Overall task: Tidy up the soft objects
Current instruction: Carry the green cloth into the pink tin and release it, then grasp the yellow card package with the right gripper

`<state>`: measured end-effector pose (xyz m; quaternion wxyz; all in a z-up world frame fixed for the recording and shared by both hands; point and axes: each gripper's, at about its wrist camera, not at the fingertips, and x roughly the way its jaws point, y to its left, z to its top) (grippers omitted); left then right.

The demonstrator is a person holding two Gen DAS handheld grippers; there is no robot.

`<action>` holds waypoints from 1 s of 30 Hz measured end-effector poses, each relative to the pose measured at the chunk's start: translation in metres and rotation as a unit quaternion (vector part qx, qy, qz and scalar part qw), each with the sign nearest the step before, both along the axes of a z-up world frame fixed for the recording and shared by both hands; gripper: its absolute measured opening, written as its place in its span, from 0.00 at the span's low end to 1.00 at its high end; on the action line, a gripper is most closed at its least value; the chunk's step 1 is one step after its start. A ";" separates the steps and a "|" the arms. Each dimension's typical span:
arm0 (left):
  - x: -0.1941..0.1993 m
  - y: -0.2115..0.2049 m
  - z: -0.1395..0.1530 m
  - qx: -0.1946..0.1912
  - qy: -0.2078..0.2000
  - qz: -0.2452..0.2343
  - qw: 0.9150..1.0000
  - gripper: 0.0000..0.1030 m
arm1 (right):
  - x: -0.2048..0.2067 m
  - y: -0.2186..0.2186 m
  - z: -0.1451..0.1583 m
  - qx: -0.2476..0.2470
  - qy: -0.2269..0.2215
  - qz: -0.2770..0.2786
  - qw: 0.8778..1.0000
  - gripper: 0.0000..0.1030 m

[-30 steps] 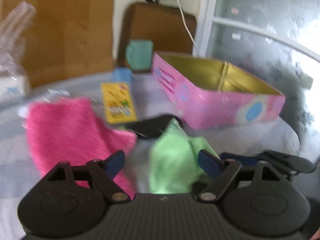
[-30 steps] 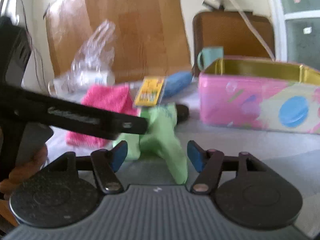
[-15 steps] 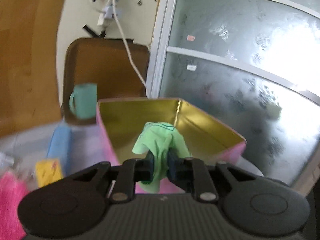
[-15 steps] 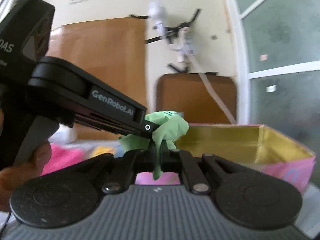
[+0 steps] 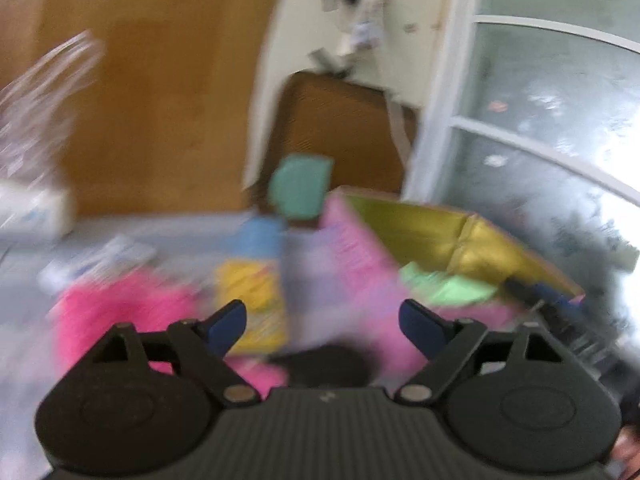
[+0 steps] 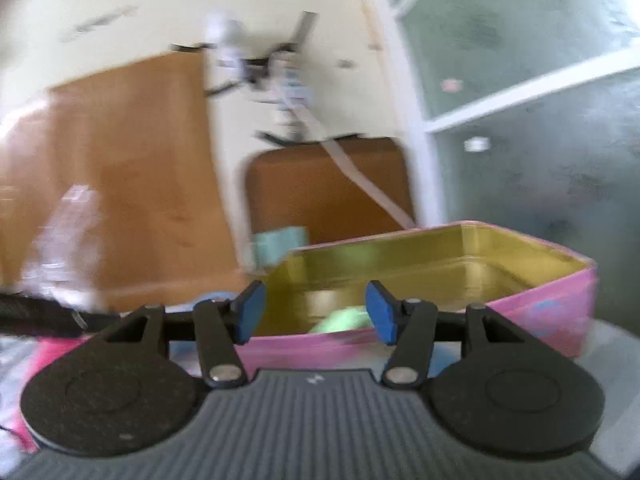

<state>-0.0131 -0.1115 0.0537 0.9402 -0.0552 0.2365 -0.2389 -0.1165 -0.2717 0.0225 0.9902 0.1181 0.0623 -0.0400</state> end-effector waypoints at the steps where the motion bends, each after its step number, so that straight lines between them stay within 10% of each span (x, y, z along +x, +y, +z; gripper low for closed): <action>1: -0.007 0.017 -0.007 0.003 0.009 0.012 1.000 0.75 | 0.001 0.013 0.002 -0.007 0.001 0.033 0.999 0.57; 9: -0.018 0.105 -0.052 0.037 0.085 0.126 0.988 0.62 | 0.077 0.115 0.000 -0.089 0.102 0.159 0.978 0.57; 14: -0.011 0.129 -0.055 0.055 0.096 0.182 0.977 0.66 | 0.141 0.144 -0.010 -0.082 0.182 0.131 0.971 0.81; 16: -0.010 0.141 -0.054 0.053 0.097 0.200 0.973 0.68 | 0.156 0.149 -0.020 -0.075 0.211 0.124 0.967 0.78; 17: -0.009 0.144 -0.054 0.065 0.097 0.214 0.970 0.70 | 0.158 0.148 -0.022 -0.065 0.223 0.130 0.964 0.61; 24: -0.043 0.188 -0.035 0.008 0.075 0.268 0.960 0.77 | 0.115 0.136 -0.005 -0.069 0.160 0.151 0.973 0.58; 30: -0.057 0.200 -0.002 -0.049 0.049 0.250 0.966 0.77 | 0.039 0.116 -0.001 -0.111 0.151 0.227 0.956 0.58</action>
